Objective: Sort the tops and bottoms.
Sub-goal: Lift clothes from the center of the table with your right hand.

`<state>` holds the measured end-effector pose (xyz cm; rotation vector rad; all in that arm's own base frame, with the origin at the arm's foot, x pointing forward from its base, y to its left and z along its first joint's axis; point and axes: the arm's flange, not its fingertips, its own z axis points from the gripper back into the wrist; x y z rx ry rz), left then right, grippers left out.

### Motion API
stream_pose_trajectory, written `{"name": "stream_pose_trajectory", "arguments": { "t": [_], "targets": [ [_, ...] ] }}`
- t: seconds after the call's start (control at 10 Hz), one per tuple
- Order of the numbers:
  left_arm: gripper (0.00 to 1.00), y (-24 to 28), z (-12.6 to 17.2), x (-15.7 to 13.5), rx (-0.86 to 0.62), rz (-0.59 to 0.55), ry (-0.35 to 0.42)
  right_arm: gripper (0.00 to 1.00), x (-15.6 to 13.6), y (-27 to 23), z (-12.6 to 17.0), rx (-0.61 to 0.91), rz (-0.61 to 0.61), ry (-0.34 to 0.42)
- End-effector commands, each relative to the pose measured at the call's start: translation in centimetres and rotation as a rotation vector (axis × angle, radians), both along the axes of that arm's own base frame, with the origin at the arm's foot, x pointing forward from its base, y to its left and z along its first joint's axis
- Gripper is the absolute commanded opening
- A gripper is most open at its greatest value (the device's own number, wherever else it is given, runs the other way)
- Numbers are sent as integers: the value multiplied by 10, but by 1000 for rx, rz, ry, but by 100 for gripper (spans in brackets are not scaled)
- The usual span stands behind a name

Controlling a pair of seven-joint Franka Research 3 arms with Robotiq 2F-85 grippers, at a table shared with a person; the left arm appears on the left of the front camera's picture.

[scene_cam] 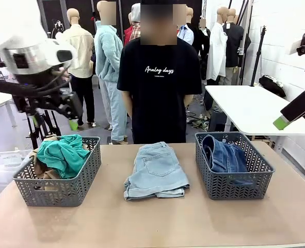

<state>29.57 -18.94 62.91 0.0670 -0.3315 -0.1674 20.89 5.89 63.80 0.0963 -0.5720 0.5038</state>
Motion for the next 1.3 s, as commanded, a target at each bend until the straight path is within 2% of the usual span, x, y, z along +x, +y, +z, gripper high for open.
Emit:
{"name": "stream_pose_trajectory", "arguments": {
  "t": [0.0, 0.1, 0.2, 0.5, 0.6, 0.7, 0.8, 0.9, 1.2],
  "targets": [
    [100, -29, -19, 12, 3, -102, -17, 100, 3, 1, 1, 3, 6, -2],
    [100, -39, -21, 12, -5, -92, 21, 100, 3, 1, 1, 3, 6, -2],
    [100, -19, -6, 3, 9, -54, -23, 100, 3, 1, 1, 3, 6, -2],
    [100, -19, -6, 3, 9, -54, -23, 100, 0, 0, 0, 0, 0, 0],
    [100, -19, -6, 3, 9, -54, -23, 100, 14, 12, 1, 27, 154, -43],
    [100, -19, -6, 3, 9, -54, -23, 100, 45, 23, -4, 67, 269, -7],
    [100, -19, -6, 3, 9, -54, -23, 100, 80, 38, -14, 70, 300, 20],
    [100, -19, -6, 3, 9, -54, -23, 100, 116, 60, -23, 81, 367, 88],
    [100, -19, -6, 3, 9, -54, -23, 100, 206, 123, -43, 58, 527, 170]
  ]
}}
